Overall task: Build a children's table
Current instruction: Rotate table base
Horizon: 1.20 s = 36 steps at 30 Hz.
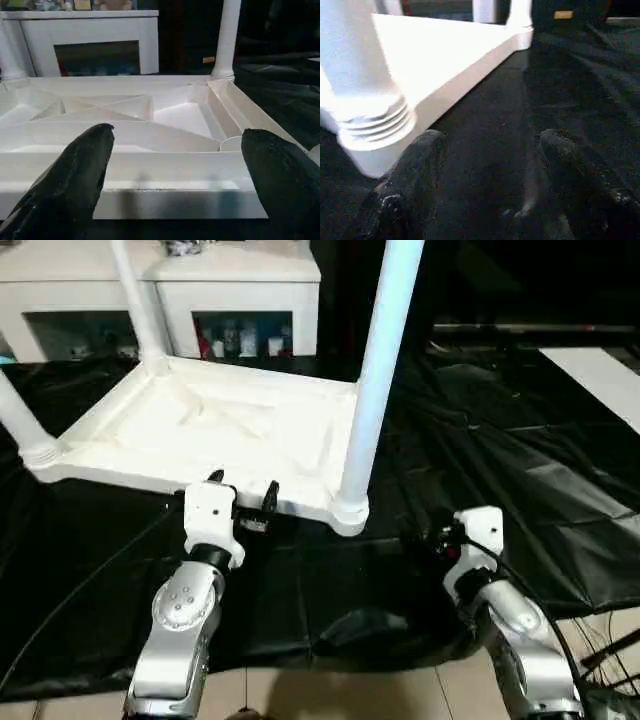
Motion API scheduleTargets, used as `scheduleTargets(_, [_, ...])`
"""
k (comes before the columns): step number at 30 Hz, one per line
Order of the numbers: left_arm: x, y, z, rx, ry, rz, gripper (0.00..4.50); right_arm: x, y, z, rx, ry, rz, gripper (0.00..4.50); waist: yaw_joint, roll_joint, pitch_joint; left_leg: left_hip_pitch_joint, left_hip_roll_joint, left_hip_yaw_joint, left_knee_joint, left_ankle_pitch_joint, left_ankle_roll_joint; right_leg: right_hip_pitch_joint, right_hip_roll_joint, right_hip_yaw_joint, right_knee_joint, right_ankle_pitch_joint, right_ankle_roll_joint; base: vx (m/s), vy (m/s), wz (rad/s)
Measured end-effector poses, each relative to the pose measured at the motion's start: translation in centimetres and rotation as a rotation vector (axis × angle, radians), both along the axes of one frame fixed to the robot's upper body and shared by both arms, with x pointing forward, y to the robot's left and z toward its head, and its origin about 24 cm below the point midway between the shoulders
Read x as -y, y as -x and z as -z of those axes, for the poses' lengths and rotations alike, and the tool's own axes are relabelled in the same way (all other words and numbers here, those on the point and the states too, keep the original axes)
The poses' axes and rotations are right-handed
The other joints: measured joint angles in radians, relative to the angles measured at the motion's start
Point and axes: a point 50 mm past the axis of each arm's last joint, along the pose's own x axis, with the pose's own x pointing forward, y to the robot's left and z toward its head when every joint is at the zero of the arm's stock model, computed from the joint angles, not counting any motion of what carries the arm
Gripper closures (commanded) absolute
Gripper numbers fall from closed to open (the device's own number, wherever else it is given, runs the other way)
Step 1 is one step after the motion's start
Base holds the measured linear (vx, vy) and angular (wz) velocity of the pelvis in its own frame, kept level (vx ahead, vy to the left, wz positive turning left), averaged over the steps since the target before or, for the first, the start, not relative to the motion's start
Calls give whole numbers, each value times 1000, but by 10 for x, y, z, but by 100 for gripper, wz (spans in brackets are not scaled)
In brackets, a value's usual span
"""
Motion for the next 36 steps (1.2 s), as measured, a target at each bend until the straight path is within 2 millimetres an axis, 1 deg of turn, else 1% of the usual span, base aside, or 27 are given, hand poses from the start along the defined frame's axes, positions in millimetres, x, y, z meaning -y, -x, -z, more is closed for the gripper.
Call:
scheduleTargets(1, [0,0,1,-3,1,-3,0,0,-1,-1,4,2,-1,117,-3,0,0,3,2,0,-1,0,0,6,0,-2,-2,0,0,71,15,-15])
scheduleTargets(2, [-2,1,3,-12,6,-16,0,-1,-4,-4,16,6,-8,117,-15,-6,0,13,2,0,-1,0,0,8,-1,-3,-2,0,0,71,15,-15])
scheduleTargets(3, [-2,2,4,-15,12,-20,0,-1,-4,-6,22,9,-9,117,-20,-9,-1,15,2,0,-1,0,0,10,-1,-3,-2,0,0,79,3,-10])
scheduleTargets(5, [0,5,9,-33,40,-35,0,3,-4,-7,21,33,-22,117,-18,-22,-2,13,3,4,-3,0,1,19,-1,-1,-2,0,0,109,-11,-3])
scheduleTargets(7, [3,7,11,-42,57,-36,0,8,-5,-8,20,48,-22,117,-12,-31,-5,10,4,10,-3,-6,11,22,-1,0,-5,0,0,134,-9,6])
scheduleTargets(8, [6,6,10,-34,63,-29,0,11,-4,-8,18,54,-18,117,-9,-27,-10,-8,4,-4,9,-10,30,25,-11,-28,-16,7,13,145,-4,13])
scheduleTargets(9, [6,6,9,-30,64,-28,0,12,-5,-8,18,58,-14,117,-4,-25,-12,-22,4,-13,19,-18,44,29,-16,-50,-24,7,18,162,13,37])
scheduleTargets(10, [5,7,10,-33,63,-32,0,12,-5,-8,16,58,-14,117,-1,-21,-14,-31,4,-23,23,-24,54,41,-17,-72,-38,5,22,200,27,59])
scheduleTargets(11, [3,8,11,-38,61,-42,0,11,-5,-9,19,57,-17,117,-1,-19,-14,-21,-4,-38,19,-28,56,51,-15,-81,-49,0,22,200,27,59])
scheduleTargets(12, [-2,12,14,-49,58,-67,0,4,-9,-12,28,43,-33,117,-6,-28,-16,-9,-15,-40,10,-33,48,37,-9,-56,-2,-25,-9,289,8,46])
scheduleTargets(13, [-11,15,19,-67,51,-100,0,-2,-14,-17,52,32,-45,117,-7,-28,-16,6,-25,-45,10,-42,49,8,-8,-26,87,-45,-10,269,-19,13])
scheduleTargets(14, [-13,16,20,-72,51,-115,0,-2,-15,-21,69,36,-45,117,0,-31,-18,24,-36,-48,10,-55,53,-36,0,6,167,-55,11,269,-19,13])
scheduleTargets(15, [-13,16,18,-65,53,-115,0,0,-15,-22,73,41,-39,117,5,-38,-22,33,-41,-42,10,-63,52,-73,7,25,185,-54,29,170,-27,1])
scheduleTargets(16, [-12,15,16,-52,58,-119,0,2,-15,-22,73,46,-33,117,6,-53,-25,42,-51,-34,6,-69,48,-106,6,41,177,-46,43,141,-63,2])
scheduleTargets(17, [-10,15,13,-34,67,-118,0,6,-14,-22,71,49,-18,117,4,-77,-29,51,-67,-20,8,-79,43,-139,-2,64,128,-23,41,141,-63,2])
scheduleTargets(18, [-8,14,10,-16,71,-112,0,9,-13,-21,69,56,-5,117,3,-107,-29,57,-82,5,19,-90,48,-137,-18,88,63,59,9,69,-67,13])
scheduleTargets(19, [-3,14,10,-11,79,-97,0,17,-12,-19,58,66,22,117,2,-111,-25,56,-82,11,37,-106,58,-135,-19,104,87,56,7,55,-47,24])
scheduleTargets(20, [6,16,10,-6,90,-57,0,29,-11,-16,40,80,64,117,12,-109,-25,57,-79,-1,51,-105,83,-122,-3,121,80,49,-4,55,-47,24])
scheduleTargets(21, [9,16,10,0,92,-33,0,33,-11,-16,40,83,82,117,17,-107,-26,54,-75,-17,52,-97,82,-112,6,123,72,51,-4,100,-57,12])
scheduleTargets(22, [10,16,8,7,100,-15,0,35,-12,-18,48,83,96,117,18,-105,-25,50,-66,-27,52,-85,60,-106,12,121,73,55,-2,61,-46,4])
scheduleTargets(23, [10,16,6,14,103,7,0,37,-12,-20,56,82,107,117,18,-100,-25,42,-56,-36,42,-74,33,-100,23,120,68,57,-2,61,-46,4])
scheduleTargets(24, [9,17,5,22,104,26,0,37,-12,-21,60,81,108,117,17,-92,-24,39,-41,-35,30,-73,-15,-98,31,116,62,62,-2,0,0,0])
scheduleTargets(26, [6,21,6,21,115,122,0,33,-12,-20,59,71,104,117,8,-78,-20,29,-27,-27,31,-68,-21,-97,36,110,38,73,-20,0,0,0])
scheduleTargets(27, [4,23,7,16,111,166,0,34,-12,-19,57,71,105,117,6,-73,-17,28,-24,-22,31,-66,-14,-98,33,107,37,75,-23,0,0,0])
scheduleTargets(29, [3,24,5,15,97,291,0,36,-8,-15,44,67,109,117,6,-64,-11,30,-8,8,31,-58,-7,-95,21,96,37,75,-24,-42,4,19])
scheduleTargets(32, [12,19,-5,10,57,556,0,38,-3,-11,24,49,81,117,9,-53,-5,32,7,42,27,-60,-14,-94,11,96,37,71,-18,-63,-13,22])
scheduleTargets(36, [21,6,-19,-25,-108,879,0,48,4,-10,-2,113,-57,117,9,-42,-3,30,8,48,25,-48,-16,-94,7,96,40,71,-17,-45,-3,9])
